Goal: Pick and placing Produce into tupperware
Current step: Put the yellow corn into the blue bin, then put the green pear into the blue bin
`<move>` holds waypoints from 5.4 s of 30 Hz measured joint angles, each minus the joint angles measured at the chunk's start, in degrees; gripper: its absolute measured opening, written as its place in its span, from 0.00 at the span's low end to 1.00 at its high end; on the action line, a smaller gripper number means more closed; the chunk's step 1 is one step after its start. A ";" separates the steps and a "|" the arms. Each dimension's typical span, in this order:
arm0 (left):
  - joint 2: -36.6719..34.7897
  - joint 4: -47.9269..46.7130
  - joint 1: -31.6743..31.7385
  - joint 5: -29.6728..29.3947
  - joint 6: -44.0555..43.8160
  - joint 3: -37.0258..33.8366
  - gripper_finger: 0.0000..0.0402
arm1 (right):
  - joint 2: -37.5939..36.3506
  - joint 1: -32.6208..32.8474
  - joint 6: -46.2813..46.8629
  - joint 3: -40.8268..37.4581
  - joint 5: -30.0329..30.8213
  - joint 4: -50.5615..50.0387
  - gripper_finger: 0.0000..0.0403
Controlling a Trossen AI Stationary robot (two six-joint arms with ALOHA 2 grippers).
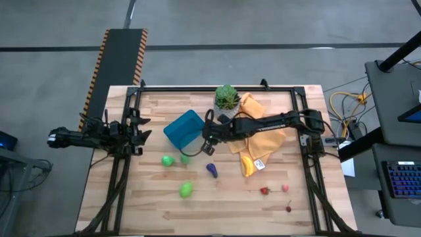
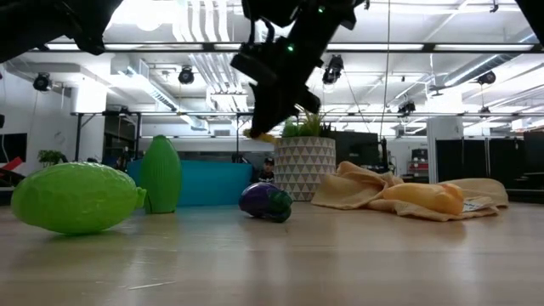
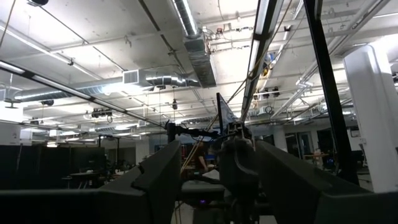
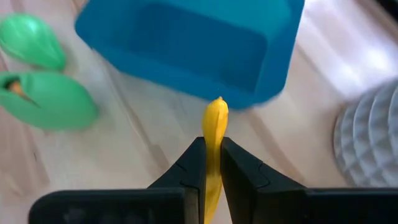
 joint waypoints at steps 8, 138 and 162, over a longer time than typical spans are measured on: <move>0.00 0.00 0.02 0.02 0.02 0.00 0.48 | -0.02 -2.10 -3.86 0.81 -0.52 7.17 0.08; 0.00 -0.01 0.02 -0.68 0.48 0.00 0.48 | 5.09 1.47 -21.25 29.21 -14.01 -6.18 0.24; 0.04 -1.22 0.02 -0.69 0.06 0.00 0.48 | -41.67 21.17 -27.49 -27.22 -1.42 26.15 0.19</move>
